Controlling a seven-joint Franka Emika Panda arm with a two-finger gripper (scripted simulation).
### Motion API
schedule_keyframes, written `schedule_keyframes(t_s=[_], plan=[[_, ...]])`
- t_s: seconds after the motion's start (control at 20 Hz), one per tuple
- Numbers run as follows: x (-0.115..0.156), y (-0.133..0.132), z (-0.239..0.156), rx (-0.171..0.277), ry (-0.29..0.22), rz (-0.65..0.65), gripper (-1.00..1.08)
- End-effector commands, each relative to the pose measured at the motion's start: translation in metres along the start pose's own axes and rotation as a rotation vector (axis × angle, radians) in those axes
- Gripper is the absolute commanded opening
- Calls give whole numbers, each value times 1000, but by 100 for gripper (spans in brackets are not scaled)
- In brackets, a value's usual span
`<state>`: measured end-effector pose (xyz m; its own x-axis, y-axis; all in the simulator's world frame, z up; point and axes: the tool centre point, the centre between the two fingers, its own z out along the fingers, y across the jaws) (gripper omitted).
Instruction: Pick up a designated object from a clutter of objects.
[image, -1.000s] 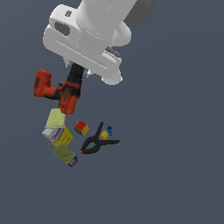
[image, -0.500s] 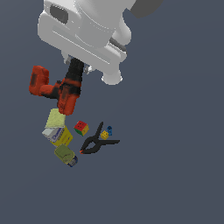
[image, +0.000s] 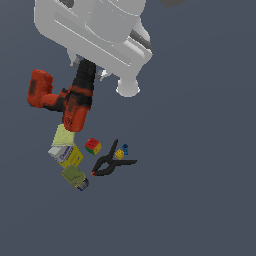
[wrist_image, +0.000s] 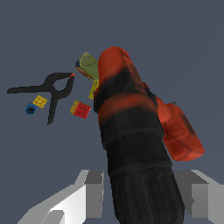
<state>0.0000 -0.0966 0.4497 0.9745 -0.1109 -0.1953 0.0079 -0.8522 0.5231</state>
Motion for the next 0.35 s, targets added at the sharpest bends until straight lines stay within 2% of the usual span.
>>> schedule_keyframes(t_s=[0.0, 0.3], plan=[[2, 3, -7, 0, 6, 4, -100], [3, 4, -9, -1, 6, 4, -100]])
